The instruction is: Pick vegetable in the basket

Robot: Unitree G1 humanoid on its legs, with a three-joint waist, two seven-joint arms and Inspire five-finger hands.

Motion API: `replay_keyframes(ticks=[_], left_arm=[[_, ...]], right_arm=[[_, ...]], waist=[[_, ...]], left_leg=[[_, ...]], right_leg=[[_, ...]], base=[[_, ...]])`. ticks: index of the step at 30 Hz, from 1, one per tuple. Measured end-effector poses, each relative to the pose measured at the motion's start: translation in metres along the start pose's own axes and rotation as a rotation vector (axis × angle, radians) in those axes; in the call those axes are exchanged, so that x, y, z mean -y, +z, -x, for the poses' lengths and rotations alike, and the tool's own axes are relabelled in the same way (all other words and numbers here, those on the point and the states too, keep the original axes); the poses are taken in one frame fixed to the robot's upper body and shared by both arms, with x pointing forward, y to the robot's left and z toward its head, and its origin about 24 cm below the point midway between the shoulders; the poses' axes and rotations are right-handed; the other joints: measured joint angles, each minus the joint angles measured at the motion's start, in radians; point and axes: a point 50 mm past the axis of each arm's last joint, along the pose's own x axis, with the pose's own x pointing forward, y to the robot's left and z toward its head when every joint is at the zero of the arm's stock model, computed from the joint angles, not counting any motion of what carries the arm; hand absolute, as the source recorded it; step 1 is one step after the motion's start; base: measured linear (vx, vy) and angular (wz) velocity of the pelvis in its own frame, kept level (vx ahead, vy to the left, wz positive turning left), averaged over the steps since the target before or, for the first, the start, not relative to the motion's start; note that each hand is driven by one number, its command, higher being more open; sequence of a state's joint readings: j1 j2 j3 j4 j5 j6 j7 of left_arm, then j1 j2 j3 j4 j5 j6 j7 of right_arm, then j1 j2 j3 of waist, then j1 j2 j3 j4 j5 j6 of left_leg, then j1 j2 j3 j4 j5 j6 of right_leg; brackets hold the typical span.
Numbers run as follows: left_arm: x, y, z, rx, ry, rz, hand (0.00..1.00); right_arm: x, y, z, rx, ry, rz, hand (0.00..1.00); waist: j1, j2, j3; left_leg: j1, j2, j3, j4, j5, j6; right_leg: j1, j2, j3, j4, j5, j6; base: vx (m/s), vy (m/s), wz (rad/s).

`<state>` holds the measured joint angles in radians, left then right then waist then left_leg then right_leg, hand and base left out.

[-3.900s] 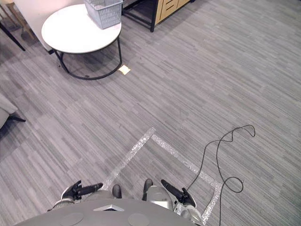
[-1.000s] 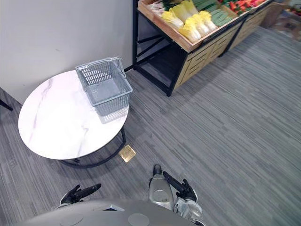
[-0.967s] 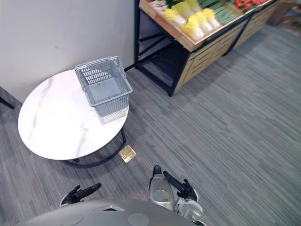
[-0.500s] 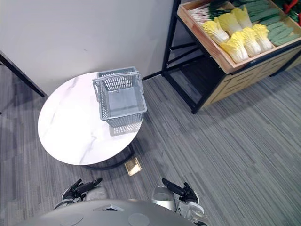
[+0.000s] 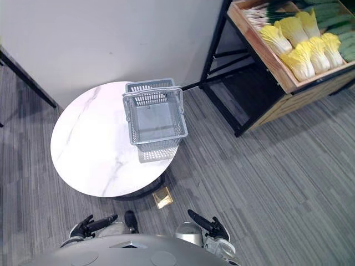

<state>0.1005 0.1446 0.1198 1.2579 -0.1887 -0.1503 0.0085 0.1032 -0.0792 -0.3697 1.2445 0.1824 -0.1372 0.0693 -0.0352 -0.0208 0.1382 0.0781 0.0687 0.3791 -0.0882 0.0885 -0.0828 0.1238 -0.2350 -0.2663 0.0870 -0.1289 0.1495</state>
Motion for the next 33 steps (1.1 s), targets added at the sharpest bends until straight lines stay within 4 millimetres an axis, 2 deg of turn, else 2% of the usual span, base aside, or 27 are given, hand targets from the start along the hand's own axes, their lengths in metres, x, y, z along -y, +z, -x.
replay_keyframes(ticks=[4, 9, 12, 14, 16, 18, 19, 20, 21, 22, 24, 25, 27, 29, 30, 31, 33], left_arm=[[0.001, -0.002, 0.000, -0.008, -0.011, -0.019, 1.00], [-0.004, 0.002, 0.000, 0.002, -0.003, -0.034, 1.00], [-0.005, 0.005, -0.001, 0.010, -0.003, -0.048, 1.00], [-0.003, 0.009, -0.002, 0.027, -0.012, -0.062, 1.00], [-0.002, 0.011, -0.002, 0.037, -0.017, -0.063, 1.00], [0.000, 0.014, -0.002, 0.050, -0.021, -0.066, 1.00], [0.000, 0.014, -0.002, 0.055, -0.024, -0.067, 1.00], [0.003, 0.016, -0.002, 0.063, -0.030, -0.070, 1.00], [0.004, 0.017, -0.003, 0.068, -0.032, -0.066, 1.00], [0.005, 0.018, -0.003, 0.072, -0.034, -0.064, 1.00], [0.006, 0.020, -0.003, 0.082, -0.031, -0.061, 1.00], [0.006, 0.021, -0.003, 0.087, -0.031, -0.061, 1.00], [0.005, 0.022, -0.003, 0.093, -0.026, -0.063, 1.00], [0.007, 0.027, -0.003, 0.115, -0.030, -0.070, 1.00], [0.007, 0.028, -0.003, 0.118, -0.031, -0.071, 1.00], [0.009, 0.030, -0.003, 0.127, -0.035, -0.075, 1.00], [0.010, 0.035, -0.003, 0.149, -0.041, -0.064, 1.00]], right_arm=[[0.003, -0.004, 0.001, -0.013, -0.008, -0.001, 1.00], [0.003, -0.001, 0.000, -0.017, -0.032, -0.058, 1.00], [0.015, 0.021, -0.005, 0.020, -0.095, -0.187, 1.00], [0.035, 0.066, -0.008, 0.126, -0.171, -0.275, 1.00], [0.044, 0.109, -0.007, 0.231, -0.201, -0.278, 1.00], [0.046, 0.180, 0.005, 0.447, -0.225, -0.185, 1.00], [0.044, 0.198, 0.011, 0.512, -0.227, -0.147, 1.00], [0.036, 0.240, 0.030, 0.686, -0.224, -0.061, 1.00], [0.028, 0.265, 0.045, 0.797, -0.221, -0.006, 1.00], [0.022, 0.279, 0.055, 0.865, -0.212, 0.022, 1.00], [-0.009, 0.319, 0.095, 1.109, -0.203, 0.224, 1.00], [-0.018, 0.326, 0.105, 1.166, -0.197, 0.275, 1.00], [-0.050, 0.344, 0.133, 1.332, -0.163, 0.429, 1.00], [-0.103, 0.356, 0.159, 1.481, -0.074, 0.620, 1.00], [-0.113, 0.357, 0.163, 1.501, -0.058, 0.670, 1.00], [-0.133, 0.357, 0.169, 1.532, -0.013, 0.759, 1.00], [-0.157, 0.353, 0.176, 1.563, 0.064, 0.868, 1.00]], waist=[[-0.004, 0.004, -0.006], [0.003, -0.015, -0.011], [0.003, -0.019, -0.016], [0.003, -0.013, -0.013], [0.004, -0.009, -0.004], [0.003, -0.001, 0.004], [0.003, 0.002, 0.004], [0.002, 0.010, 0.006], [0.003, 0.015, 0.013], [0.005, 0.017, 0.017], [0.007, 0.021, 0.018], [0.007, 0.020, 0.019], [0.010, 0.014, 0.023], [0.034, 0.011, 0.026], [0.035, 0.013, 0.027], [0.038, 0.015, 0.037], [0.061, 0.014, 0.055]], left_leg=[[0.000, 0.005, 0.001, -0.003, -0.001, -0.003], [-0.005, 0.003, 0.009, -0.003, -0.002, -0.004], [-0.032, -0.001, 0.010, -0.003, -0.002, -0.003], [-0.064, -0.007, 0.015, -0.002, 0.003, 0.004], [-0.072, -0.007, 0.030, -0.002, 0.005, 0.007], [-0.082, -0.008, 0.039, -0.003, 0.007, 0.009], [-0.089, -0.008, 0.039, -0.003, 0.008, 0.010], [-0.104, -0.008, 0.039, -0.003, 0.010, 0.014], [-0.108, -0.008, 0.038, -0.003, 0.011, 0.014], [-0.108, -0.008, 0.038, -0.003, 0.011, 0.015], [-0.116, -0.008, 0.031, -0.002, 0.011, 0.015], [-0.118, -0.008, 0.026, -0.002, 0.011, 0.015], [-0.125, -0.008, 0.010, 0.001, 0.013, 0.017], [-0.134, -0.001, -0.013, 0.002, 0.014, 0.018], [-0.139, 0.002, -0.019, 0.002, 0.015, 0.019], [-0.141, 0.009, -0.026, 0.002, 0.016, 0.019], [-0.143, 0.017, -0.032, 0.002, 0.019, 0.019]], right_leg=[[-0.001, 0.008, 0.006, -0.004, 0.000, 0.000], [-0.002, 0.010, 0.017, -0.034, 0.018, -0.001], [-0.026, 0.008, 0.025, -0.045, 0.036, -0.003], [-0.060, 0.004, 0.037, -0.058, 0.060, -0.013], [-0.080, 0.004, 0.056, -0.061, 0.074, -0.023], [-0.097, 0.005, 0.077, -0.071, 0.089, -0.025], [-0.107, 0.005, 0.080, -0.071, 0.090, -0.023], [-0.124, 0.005, 0.083, -0.070, 0.092, -0.019], [-0.130, 0.005, 0.087, -0.070, 0.092, -0.019], [-0.131, 0.005, 0.088, -0.070, 0.092, -0.019], [-0.138, 0.006, 0.088, -0.069, 0.096, -0.013], [-0.138, 0.006, 0.086, -0.070, 0.096, -0.013], [-0.139, 0.008, 0.076, -0.069, 0.096, -0.013], [-0.137, 0.017, 0.067, -0.069, 0.107, -0.028], [-0.139, 0.020, 0.064, -0.069, 0.111, -0.034], [-0.138, 0.028, 0.057, -0.069, 0.122, -0.046], [-0.138, 0.035, 0.052, -0.069, 0.141, -0.049]], base=[[0.00, -0.013, -0.02], [0.00, 0.030, -0.06], [0.00, 0.047, -0.06], [-0.03, 0.070, -0.14], [-0.03, 0.056, -0.24], [-0.06, 0.048, -0.24], [-0.07, 0.028, -0.13], [-0.06, 0.017, -0.07], [-0.04, 0.010, -0.06], [-0.03, 0.008, -0.05], [0.00, 0.000, 0.00], [0.04, -0.004, 0.09], [0.05, -0.012, 0.12], [0.06, -0.017, 0.10], [0.03, -0.004, 0.12], [0.01, -0.002, 0.12], [-0.01, 0.009, 0.09]])
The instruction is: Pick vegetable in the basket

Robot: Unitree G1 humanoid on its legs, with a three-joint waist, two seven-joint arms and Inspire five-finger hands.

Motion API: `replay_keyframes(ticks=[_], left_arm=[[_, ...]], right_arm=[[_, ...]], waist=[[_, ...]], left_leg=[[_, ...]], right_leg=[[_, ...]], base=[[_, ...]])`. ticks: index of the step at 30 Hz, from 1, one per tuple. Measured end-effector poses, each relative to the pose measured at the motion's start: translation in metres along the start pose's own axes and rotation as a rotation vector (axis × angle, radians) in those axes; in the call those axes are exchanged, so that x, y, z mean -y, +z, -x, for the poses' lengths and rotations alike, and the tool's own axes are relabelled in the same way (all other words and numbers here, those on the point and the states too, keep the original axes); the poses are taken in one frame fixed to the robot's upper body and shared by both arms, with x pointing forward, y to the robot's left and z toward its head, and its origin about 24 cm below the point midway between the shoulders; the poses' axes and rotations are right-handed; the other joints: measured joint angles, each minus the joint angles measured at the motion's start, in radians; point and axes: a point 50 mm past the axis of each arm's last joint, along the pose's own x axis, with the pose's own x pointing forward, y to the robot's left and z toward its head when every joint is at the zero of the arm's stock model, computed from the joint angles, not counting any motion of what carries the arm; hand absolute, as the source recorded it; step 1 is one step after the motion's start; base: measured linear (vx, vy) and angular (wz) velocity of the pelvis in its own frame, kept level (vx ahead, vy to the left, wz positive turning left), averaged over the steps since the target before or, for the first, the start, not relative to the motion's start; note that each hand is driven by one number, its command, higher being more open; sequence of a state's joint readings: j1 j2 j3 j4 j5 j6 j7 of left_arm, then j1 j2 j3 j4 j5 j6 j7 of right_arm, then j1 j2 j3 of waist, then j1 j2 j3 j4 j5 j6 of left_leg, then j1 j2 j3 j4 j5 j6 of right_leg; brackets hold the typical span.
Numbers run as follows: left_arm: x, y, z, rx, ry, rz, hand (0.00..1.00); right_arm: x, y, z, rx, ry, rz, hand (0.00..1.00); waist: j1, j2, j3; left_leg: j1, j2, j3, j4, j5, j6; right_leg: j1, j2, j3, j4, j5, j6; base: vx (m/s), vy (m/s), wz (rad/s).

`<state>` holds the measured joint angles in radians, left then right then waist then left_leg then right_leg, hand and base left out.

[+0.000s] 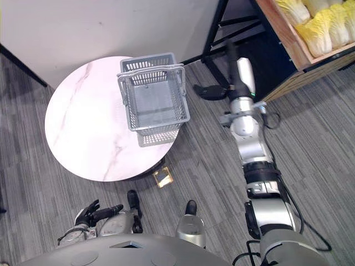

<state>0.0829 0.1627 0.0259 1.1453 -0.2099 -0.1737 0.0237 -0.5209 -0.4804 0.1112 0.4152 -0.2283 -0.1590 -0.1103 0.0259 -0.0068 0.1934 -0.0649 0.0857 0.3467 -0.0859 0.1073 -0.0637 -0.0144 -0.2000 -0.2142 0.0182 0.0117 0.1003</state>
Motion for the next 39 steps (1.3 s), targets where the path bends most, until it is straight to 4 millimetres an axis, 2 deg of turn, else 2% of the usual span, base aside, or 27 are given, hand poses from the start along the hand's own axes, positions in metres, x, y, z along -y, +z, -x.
replay_keyframes(ticks=[3, 5, 6, 8, 11, 14, 18, 21, 25, 31, 33, 39], left_arm=[[0.001, 0.004, 0.000, 0.017, -0.002, 0.022, 1.00], [0.002, 0.007, -0.001, 0.032, -0.003, 0.029, 1.00], [0.004, 0.012, -0.002, 0.054, -0.010, 0.034, 1.00], [0.005, 0.017, -0.002, 0.078, -0.012, 0.037, 1.00], [0.006, 0.026, -0.005, 0.104, -0.011, 0.051, 1.00], [0.008, 0.030, -0.006, 0.112, -0.011, 0.060, 1.00], [0.009, 0.033, -0.006, 0.124, -0.004, 0.063, 1.00], [0.013, 0.042, -0.007, 0.150, -0.009, 0.069, 1.00], [0.013, 0.049, -0.009, 0.163, 0.001, 0.086, 1.00], [0.014, 0.060, -0.011, 0.195, -0.008, 0.049, 1.00], [0.017, 0.068, -0.012, 0.214, -0.017, 0.043, 1.00], [0.023, 0.079, -0.011, 0.257, -0.041, 0.028, 1.00]], right_arm=[[-0.013, 0.024, -0.016, 0.084, 0.089, 0.034, 1.00], [-0.013, 0.037, -0.028, 0.124, 0.123, 0.075, 1.00], [-0.007, 0.046, -0.037, 0.147, 0.123, 0.101, 1.00], [-0.002, 0.053, -0.045, 0.161, 0.117, 0.120, 1.00], [0.015, 0.076, -0.063, 0.217, 0.092, 0.185, 1.00], [0.022, 0.086, -0.071, 0.228, 0.076, 0.199, 1.00], [0.030, 0.093, -0.080, 0.226, 0.057, 0.218, 1.00], [0.048, 0.098, -0.088, 0.210, 0.015, 0.247, 1.00], [0.057, 0.090, -0.093, 0.151, -0.002, 0.272, 1.00], [0.073, 0.086, -0.101, 0.080, -0.027, 0.374, 1.00], [0.082, 0.086, -0.103, 0.060, -0.044, 0.400, 1.00], [0.098, 0.104, -0.110, 0.085, -0.087, 0.417, 1.00]], waist=[[0.004, 0.003, 0.026], [0.007, 0.003, 0.035], [0.020, 0.006, 0.060], [0.026, 0.004, 0.076], [0.036, 0.003, 0.099], [0.047, 0.006, 0.103], [0.051, 0.011, 0.107], [0.055, 0.023, 0.137], [0.056, 0.022, 0.144], [0.061, 0.016, 0.166], [0.074, 0.019, 0.185], [0.085, 0.027, 0.209]], left_leg=[[-0.014, -0.002, -0.016, 0.000, 0.008, 0.009], [-0.033, -0.006, -0.020, 0.000, 0.015, 0.018], [-0.035, -0.007, -0.020, 0.000, 0.022, 0.023], [-0.041, -0.004, -0.022, 0.000, 0.024, 0.026], [-0.084, -0.005, -0.037, -0.001, 0.048, 0.031], [-0.104, -0.002, -0.045, -0.005, 0.064, 0.027], [-0.137, 0.015, -0.068, -0.006, 0.077, 0.009], [-0.161, 0.030, -0.092, -0.006, 0.102, -0.001], [-0.197, 0.052, -0.113, -0.006, 0.124, -0.016], [-0.236, 0.064, -0.133, -0.006, 0.143, -0.007], [-0.242, 0.062, -0.140, -0.006, 0.147, -0.004], [-0.278, 0.052, -0.154, -0.005, 0.150, -0.003]], right_leg=[[-0.006, -0.001, -0.002, 0.000, 0.029, 0.005], [-0.025, -0.006, -0.001, -0.001, 0.044, 0.009], [-0.028, -0.006, -0.001, -0.001, 0.059, 0.013], [-0.033, -0.008, 0.000, 0.001, 0.062, 0.015], [-0.068, -0.010, -0.001, 0.002, 0.063, 0.016], [-0.084, -0.003, -0.001, 0.000, 0.062, 0.016], [-0.110, 0.012, -0.002, 0.000, 0.061, 0.016], [-0.127, 0.030, -0.009, 0.001, 0.054, 0.011], [-0.151, 0.052, -0.025, -0.001, 0.048, 0.009], [-0.177, 0.065, -0.042, -0.003, 0.056, 0.009], [-0.178, 0.064, -0.051, -0.003, 0.057, 0.009], [-0.205, 0.065, -0.063, -0.005, 0.055, 0.007]], base=[[-0.02, 0.047, 0.13], [-0.06, 0.093, 0.07], [-0.08, 0.093, 0.01], [-0.08, 0.047, 0.02], [-0.11, 0.040, 0.09], [-0.12, 0.023, 0.01], [-0.11, -0.015, 0.02], [-0.12, -0.034, 0.06], [-0.10, -0.048, 0.07], [-0.01, -0.046, 0.07], [0.04, -0.027, 0.09], [0.02, -0.010, 0.07]])
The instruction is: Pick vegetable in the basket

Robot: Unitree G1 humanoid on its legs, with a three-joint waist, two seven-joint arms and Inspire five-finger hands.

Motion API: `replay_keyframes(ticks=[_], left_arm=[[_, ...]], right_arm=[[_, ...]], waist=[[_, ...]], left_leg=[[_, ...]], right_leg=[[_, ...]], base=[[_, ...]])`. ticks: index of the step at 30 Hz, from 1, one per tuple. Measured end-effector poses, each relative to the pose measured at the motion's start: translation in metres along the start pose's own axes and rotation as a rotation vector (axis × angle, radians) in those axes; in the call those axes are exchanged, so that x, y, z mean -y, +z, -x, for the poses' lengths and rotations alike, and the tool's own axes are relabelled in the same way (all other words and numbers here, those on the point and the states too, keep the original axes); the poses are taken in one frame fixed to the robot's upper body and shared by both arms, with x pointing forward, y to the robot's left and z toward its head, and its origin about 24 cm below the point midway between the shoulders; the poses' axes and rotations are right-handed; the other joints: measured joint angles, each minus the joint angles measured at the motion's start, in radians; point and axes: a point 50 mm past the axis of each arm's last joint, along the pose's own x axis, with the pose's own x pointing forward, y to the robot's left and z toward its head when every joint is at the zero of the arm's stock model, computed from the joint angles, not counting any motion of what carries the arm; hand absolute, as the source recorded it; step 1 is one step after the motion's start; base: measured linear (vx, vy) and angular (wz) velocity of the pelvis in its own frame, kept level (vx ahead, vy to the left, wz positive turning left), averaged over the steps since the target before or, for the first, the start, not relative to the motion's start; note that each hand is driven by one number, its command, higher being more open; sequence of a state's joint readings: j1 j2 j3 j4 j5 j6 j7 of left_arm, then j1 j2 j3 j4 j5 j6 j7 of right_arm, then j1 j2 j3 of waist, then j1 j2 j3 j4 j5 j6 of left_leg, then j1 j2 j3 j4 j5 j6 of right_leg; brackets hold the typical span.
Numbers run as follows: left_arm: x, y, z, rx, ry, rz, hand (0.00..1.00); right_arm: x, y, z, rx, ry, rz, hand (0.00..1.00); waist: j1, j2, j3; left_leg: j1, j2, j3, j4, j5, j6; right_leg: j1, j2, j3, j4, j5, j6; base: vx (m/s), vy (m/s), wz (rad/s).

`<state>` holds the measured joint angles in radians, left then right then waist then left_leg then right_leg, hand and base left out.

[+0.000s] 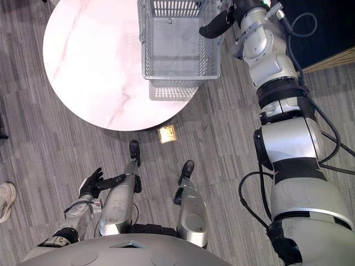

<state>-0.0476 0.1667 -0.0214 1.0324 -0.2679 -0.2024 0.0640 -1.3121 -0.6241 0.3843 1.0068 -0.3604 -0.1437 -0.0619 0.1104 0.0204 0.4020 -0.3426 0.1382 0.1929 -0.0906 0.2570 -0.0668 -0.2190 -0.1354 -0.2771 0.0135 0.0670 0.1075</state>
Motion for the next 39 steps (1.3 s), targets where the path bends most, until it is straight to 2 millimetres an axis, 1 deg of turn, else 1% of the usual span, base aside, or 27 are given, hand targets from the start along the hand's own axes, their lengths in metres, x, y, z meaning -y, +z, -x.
replay_keyframes(ticks=[3, 6, 8, 11, 15, 16, 22, 25, 27, 33, 34, 39], left_arm=[[0.001, 0.002, -0.001, 0.011, -0.005, -0.003, 1.00], [0.003, 0.005, -0.001, 0.023, -0.012, -0.006, 1.00], [0.006, 0.007, -0.002, 0.030, -0.021, -0.007, 1.00], [0.007, 0.011, -0.003, 0.039, -0.022, -0.007, 1.00], [0.008, 0.014, -0.004, 0.047, -0.023, -0.006, 1.00], [0.009, 0.015, -0.005, 0.052, -0.025, -0.006, 1.00], [0.012, 0.019, -0.005, 0.071, -0.030, -0.017, 1.00], [0.015, 0.023, -0.006, 0.081, -0.040, -0.022, 1.00], [0.016, 0.026, -0.007, 0.092, -0.042, -0.016, 1.00], [0.018, 0.030, -0.008, 0.102, -0.042, -0.023, 1.00], [0.018, 0.030, -0.008, 0.103, -0.042, -0.023, 1.00], [0.018, 0.031, -0.008, 0.104, -0.037, -0.024, 1.00]], right_arm=[[0.003, -0.002, -0.001, -0.013, -0.012, 0.017, 1.00], [0.007, 0.001, -0.003, -0.006, -0.027, 0.017, 1.00], [0.013, 0.005, -0.005, 0.003, -0.043, 0.017, 1.00], [0.016, 0.007, -0.006, 0.008, -0.062, 0.017, 1.00], [0.018, 0.004, -0.006, -0.011, -0.067, 0.020, 1.00], [0.023, 0.005, -0.007, -0.011, -0.081, 0.021, 1.00], [0.035, 0.003, -0.010, -0.038, -0.113, 0.026, 1.00], [0.045, 0.000, -0.009, -0.048, -0.138, 0.052, 1.00], [0.055, 0.002, -0.010, -0.041, -0.161, 0.084, 1.00], [0.062, 0.001, -0.009, -0.039, -0.186, 0.132, 1.00], [0.062, 0.001, -0.009, -0.040, -0.186, 0.141, 0.00], [0.059, 0.002, -0.010, -0.032, -0.163, 0.187, 0.00]], waist=[[0.001, 0.005, 0.003], [0.002, 0.013, 0.012], [0.003, 0.024, 0.023], [0.007, 0.025, 0.029], [0.011, 0.025, 0.034], [0.012, 0.027, 0.038], [0.022, 0.033, 0.044], [0.024, 0.046, 0.053], [0.024, 0.052, 0.065], [0.027, 0.055, 0.070], [0.027, 0.055, 0.070], [0.028, 0.055, 0.070]], left_leg=[[-0.011, -0.005, -0.012, 0.000, 0.001, 0.000], [-0.019, -0.005, -0.022, -0.001, 0.003, 0.001], [-0.022, -0.004, -0.026, -0.001, 0.004, 0.001], [-0.037, -0.005, -0.031, -0.001, 0.004, 0.001], [-0.051, -0.008, -0.042, -0.001, 0.009, 0.003], [-0.053, -0.008, -0.047, 0.000, 0.010, 0.002], [-0.071, -0.009, -0.067, -0.001, 0.014, 0.000], [-0.080, -0.010, -0.078, -0.001, 0.016, 0.002], [-0.090, -0.010, -0.079, -0.001, 0.019, 0.003], [-0.104, -0.009, -0.079, -0.001, 0.021, 0.004], [-0.105, -0.009, -0.079, -0.001, 0.021, 0.004], [-0.105, -0.008, -0.079, -0.001, 0.021, 0.004]], right_leg=[[-0.004, -0.003, -0.013, 0.000, 0.000, 0.000], [-0.007, -0.002, -0.021, 0.001, -0.002, -0.002], [-0.008, -0.001, -0.023, 0.002, -0.002, -0.002], [-0.019, -0.001, -0.026, 0.002, -0.002, -0.002], [-0.026, -0.002, -0.039, 0.002, -0.002, -0.002], [-0.025, -0.002, -0.046, 0.002, -0.002, -0.003], [-0.030, -0.001, -0.066, 0.004, -0.007, -0.008], [-0.036, -0.001, -0.075, 0.007, -0.007, -0.008], [-0.047, -0.002, -0.074, 0.012, -0.007, -0.008], [-0.063, -0.003, -0.074, 0.017, -0.008, -0.009], [-0.064, -0.003, -0.074, 0.017, -0.008, -0.009], [-0.065, -0.003, -0.074, 0.019, -0.009, -0.010]], base=[[0.00, 0.013, 0.11], [-0.03, 0.015, 0.07], [-0.04, 0.011, 0.03], [-0.03, 0.010, 0.03], [0.00, 0.006, 0.09], [0.01, 0.002, 0.08], [-0.01, 0.006, 0.09], [-0.03, 0.017, 0.08], [-0.02, 0.009, 0.01], [0.00, 0.000, 0.00], [0.00, 0.000, 0.00], [0.00, 0.000, 0.00]])
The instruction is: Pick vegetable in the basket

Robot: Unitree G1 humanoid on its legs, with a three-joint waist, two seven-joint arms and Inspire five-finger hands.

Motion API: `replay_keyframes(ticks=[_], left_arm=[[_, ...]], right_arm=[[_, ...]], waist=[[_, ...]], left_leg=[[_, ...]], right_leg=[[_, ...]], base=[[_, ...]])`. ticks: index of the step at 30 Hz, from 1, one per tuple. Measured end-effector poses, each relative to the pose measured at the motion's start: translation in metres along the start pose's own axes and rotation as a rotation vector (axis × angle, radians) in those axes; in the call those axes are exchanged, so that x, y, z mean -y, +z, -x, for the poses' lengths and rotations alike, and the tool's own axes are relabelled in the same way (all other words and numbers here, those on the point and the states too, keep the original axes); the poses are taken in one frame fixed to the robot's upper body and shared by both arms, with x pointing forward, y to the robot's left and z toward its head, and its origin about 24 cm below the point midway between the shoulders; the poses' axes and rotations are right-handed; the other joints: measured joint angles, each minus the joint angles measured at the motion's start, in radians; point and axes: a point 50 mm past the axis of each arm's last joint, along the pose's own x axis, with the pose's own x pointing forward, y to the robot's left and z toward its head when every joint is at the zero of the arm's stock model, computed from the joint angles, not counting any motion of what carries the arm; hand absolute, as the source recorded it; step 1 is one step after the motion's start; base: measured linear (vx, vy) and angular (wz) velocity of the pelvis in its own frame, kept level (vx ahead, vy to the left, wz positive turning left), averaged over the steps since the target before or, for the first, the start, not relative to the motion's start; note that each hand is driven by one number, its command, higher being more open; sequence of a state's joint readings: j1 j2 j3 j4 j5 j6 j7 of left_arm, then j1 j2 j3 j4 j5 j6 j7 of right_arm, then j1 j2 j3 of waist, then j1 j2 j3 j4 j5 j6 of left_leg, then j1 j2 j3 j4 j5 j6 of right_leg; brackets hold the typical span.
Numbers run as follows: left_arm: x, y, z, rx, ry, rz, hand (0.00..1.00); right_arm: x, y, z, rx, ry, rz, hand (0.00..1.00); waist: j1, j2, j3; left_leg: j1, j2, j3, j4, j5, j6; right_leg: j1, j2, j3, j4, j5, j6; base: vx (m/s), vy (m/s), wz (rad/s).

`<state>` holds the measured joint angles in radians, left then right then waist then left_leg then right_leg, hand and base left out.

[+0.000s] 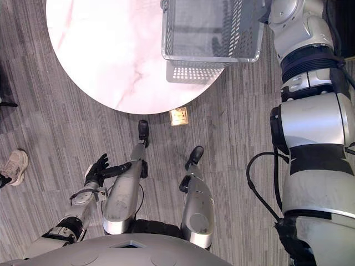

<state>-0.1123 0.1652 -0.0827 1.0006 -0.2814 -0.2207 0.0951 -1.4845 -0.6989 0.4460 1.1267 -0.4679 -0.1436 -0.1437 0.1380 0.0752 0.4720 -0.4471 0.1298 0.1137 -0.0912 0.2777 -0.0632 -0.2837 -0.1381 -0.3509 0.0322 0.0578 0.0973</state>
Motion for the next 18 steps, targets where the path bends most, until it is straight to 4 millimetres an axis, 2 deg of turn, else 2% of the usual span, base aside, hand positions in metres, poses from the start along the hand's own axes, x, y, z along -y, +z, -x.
replay_keyframes(ticks=[6, 11, 18], left_arm=[[0.000, 0.000, 0.000, 0.000, 0.005, 0.000, 1.00], [0.000, 0.000, 0.000, 0.000, 0.005, 0.000, 1.00], [0.000, 0.000, 0.000, -0.004, 0.004, -0.004, 1.00]], right_arm=[[-0.008, 0.002, 0.001, 0.032, 0.060, 0.140, 0.00], [-0.005, 0.001, 0.003, 0.065, 0.086, 0.246, 0.00], [-0.013, -0.002, 0.006, 0.074, 0.111, 0.259, 0.00]], waist=[[0.003, 0.000, 0.000], [0.005, 0.000, 0.000], [0.005, 0.000, 0.000]], left_leg=[[0.000, 0.000, 0.000, 0.000, -0.001, -0.001], [0.000, 0.000, -0.004, 0.000, -0.002, -0.002], [0.011, 0.003, -0.016, 0.003, 0.001, -0.006]], right_leg=[[-0.008, -0.001, 0.001, 0.018, -0.011, -0.002], [-0.008, 0.000, -0.001, 0.022, -0.018, -0.003], [-0.011, -0.003, -0.008, 0.070, -0.049, -0.007]], base=[[0.00, 0.000, 0.00], [0.00, 0.000, 0.00], [0.01, 0.003, 0.04]])
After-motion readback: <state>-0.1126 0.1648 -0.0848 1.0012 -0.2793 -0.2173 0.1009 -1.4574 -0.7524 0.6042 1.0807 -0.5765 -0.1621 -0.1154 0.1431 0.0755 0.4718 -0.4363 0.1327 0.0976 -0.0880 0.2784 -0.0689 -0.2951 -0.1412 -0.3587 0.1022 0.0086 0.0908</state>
